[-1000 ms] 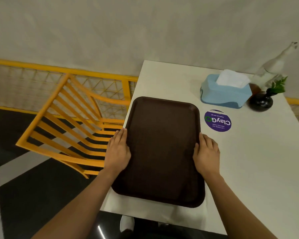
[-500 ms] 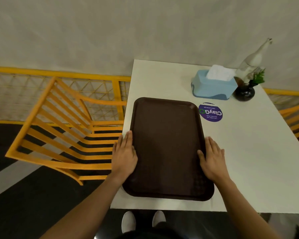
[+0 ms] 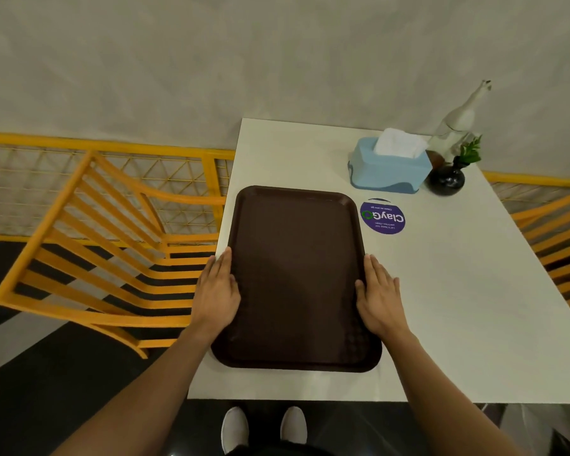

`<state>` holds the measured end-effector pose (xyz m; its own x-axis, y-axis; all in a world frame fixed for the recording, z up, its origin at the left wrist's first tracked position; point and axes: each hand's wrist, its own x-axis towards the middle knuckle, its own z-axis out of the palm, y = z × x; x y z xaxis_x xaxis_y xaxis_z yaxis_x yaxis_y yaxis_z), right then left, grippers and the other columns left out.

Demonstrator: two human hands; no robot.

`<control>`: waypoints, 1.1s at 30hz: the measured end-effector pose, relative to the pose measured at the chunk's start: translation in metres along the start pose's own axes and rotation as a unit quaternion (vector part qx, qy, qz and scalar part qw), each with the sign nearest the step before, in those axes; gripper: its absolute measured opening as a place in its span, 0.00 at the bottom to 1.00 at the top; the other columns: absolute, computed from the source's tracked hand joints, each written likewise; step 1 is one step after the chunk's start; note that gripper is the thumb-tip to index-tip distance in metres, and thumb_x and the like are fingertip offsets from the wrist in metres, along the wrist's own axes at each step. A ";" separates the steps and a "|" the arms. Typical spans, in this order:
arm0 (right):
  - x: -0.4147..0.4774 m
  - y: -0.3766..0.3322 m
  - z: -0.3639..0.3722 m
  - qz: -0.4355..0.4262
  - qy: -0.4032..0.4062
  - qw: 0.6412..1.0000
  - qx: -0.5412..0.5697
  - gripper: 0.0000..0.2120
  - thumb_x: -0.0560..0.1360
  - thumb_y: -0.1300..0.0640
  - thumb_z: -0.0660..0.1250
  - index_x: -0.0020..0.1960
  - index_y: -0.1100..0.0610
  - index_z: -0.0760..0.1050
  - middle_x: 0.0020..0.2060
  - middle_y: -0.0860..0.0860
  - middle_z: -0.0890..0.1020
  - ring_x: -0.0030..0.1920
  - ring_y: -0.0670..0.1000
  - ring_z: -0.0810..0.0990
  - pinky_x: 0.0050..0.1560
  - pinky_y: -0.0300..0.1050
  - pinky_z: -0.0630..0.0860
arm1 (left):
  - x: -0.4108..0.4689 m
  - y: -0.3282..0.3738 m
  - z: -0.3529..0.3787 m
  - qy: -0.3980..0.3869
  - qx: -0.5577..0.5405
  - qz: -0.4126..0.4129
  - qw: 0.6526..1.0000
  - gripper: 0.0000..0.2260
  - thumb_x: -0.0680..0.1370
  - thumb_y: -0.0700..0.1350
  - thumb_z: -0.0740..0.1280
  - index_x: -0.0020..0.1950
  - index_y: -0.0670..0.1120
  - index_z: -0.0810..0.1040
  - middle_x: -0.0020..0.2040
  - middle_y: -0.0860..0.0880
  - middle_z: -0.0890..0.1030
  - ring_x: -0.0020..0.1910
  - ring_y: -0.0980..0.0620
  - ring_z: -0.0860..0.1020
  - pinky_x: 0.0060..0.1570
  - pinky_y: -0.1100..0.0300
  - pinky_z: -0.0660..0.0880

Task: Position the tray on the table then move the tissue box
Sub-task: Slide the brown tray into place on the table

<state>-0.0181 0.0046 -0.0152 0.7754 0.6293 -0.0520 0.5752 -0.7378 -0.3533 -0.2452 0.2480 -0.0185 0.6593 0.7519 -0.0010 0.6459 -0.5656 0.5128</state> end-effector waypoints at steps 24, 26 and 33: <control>0.013 -0.001 -0.003 0.013 -0.020 0.999 -0.020 0.27 0.85 0.46 0.47 0.82 0.50 0.47 0.80 0.52 0.57 0.79 0.57 0.53 0.77 0.63 0.50 | 0.006 0.002 0.003 -0.007 -0.069 -0.016 0.997 0.26 0.85 0.43 0.54 0.83 0.46 0.52 0.82 0.48 0.58 0.81 0.47 0.49 0.77 0.51 0.55; 0.013 -0.002 -0.004 0.016 -0.022 0.999 -0.018 0.27 0.85 0.46 0.47 0.82 0.50 0.47 0.80 0.52 0.57 0.79 0.57 0.53 0.77 0.63 0.49 | 0.006 0.002 0.003 -0.009 -0.079 -0.017 0.997 0.26 0.85 0.43 0.55 0.82 0.47 0.53 0.81 0.48 0.59 0.81 0.47 0.50 0.77 0.50 0.56; 0.017 0.000 -0.009 0.020 -0.028 0.999 0.018 0.28 0.84 0.45 0.52 0.81 0.49 0.50 0.79 0.52 0.60 0.78 0.57 0.58 0.76 0.63 0.53 | 0.008 0.003 -0.005 -0.033 -0.139 -0.025 0.989 0.28 0.84 0.50 0.57 0.83 0.49 0.51 0.81 0.48 0.58 0.81 0.46 0.51 0.78 0.45 0.54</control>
<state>-0.0023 0.0133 -0.0072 0.7810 0.6130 -0.1195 0.5330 -0.7540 -0.3840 -0.2399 0.2540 -0.0132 0.6593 0.7473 -0.0830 0.5528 -0.4070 0.7272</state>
